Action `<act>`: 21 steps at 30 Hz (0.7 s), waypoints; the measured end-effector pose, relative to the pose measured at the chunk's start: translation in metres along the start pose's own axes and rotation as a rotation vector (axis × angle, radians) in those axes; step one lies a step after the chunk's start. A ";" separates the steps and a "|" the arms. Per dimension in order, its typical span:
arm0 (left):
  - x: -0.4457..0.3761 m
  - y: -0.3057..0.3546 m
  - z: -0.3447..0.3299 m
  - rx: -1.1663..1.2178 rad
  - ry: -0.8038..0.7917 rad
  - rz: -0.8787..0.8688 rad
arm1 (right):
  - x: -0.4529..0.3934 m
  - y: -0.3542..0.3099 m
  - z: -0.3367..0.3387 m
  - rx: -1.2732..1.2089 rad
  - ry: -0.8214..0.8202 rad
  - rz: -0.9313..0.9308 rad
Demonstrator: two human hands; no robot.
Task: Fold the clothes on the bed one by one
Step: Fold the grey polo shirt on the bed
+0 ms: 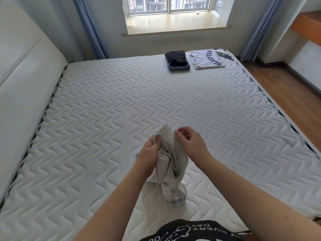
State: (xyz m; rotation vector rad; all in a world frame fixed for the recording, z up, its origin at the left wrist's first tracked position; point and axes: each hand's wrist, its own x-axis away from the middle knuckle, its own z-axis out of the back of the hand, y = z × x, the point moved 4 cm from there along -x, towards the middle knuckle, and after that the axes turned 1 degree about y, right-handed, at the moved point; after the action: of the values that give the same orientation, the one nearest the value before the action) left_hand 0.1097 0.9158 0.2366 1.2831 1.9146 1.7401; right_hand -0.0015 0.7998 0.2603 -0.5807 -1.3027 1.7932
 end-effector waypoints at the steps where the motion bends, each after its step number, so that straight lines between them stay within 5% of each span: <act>1: 0.000 0.000 0.000 0.028 0.000 0.008 | 0.003 0.003 -0.006 0.006 -0.080 -0.020; 6: -0.001 0.001 0.000 0.047 -0.016 0.023 | 0.006 0.014 -0.017 -0.276 -0.226 -0.217; 15: -0.011 -0.006 0.028 -0.007 0.175 0.021 | -0.010 0.025 0.004 -0.515 -0.150 -0.364; 21: -0.015 -0.008 0.033 0.040 0.177 0.062 | -0.007 0.035 0.009 -0.779 -0.284 -0.450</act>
State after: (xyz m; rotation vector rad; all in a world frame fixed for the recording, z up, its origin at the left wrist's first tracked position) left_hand 0.1374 0.9279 0.2157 1.2526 2.0335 1.9138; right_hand -0.0166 0.7853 0.2304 -0.3875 -2.1492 0.9855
